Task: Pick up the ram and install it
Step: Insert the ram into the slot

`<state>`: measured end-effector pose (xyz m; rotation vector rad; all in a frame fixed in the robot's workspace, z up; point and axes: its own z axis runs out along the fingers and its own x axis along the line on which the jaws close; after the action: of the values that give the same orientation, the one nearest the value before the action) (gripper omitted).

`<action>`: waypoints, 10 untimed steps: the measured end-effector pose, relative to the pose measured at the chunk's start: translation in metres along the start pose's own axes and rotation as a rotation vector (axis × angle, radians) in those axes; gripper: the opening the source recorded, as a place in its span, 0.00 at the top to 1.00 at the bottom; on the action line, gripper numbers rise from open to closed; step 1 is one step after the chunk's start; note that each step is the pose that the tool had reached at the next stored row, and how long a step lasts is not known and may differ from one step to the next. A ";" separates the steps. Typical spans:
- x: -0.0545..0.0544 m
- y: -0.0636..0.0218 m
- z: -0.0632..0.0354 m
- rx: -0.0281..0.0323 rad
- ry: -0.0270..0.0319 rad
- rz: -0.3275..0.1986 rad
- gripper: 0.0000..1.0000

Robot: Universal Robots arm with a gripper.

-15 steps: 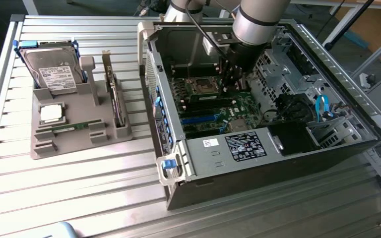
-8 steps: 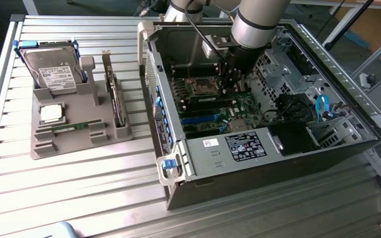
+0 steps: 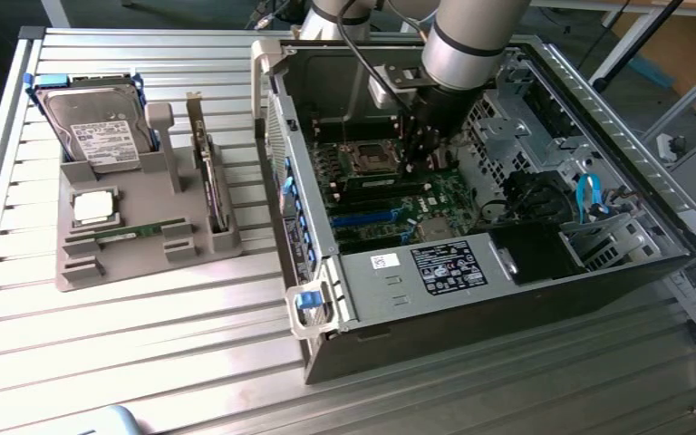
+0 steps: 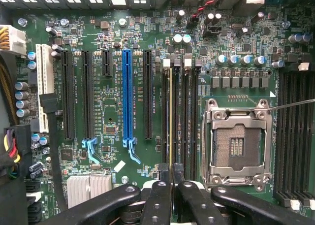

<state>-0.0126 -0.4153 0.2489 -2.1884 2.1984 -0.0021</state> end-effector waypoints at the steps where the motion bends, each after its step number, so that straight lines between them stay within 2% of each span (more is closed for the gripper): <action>1: 0.000 0.0000 0.0001 0.0000 0.0000 0.000 0.88; 10: 0.000 0.0012 0.0014 0.0001 -0.0003 0.000 0.88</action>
<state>-0.0138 -0.4152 0.2474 -2.1882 2.1981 -0.0019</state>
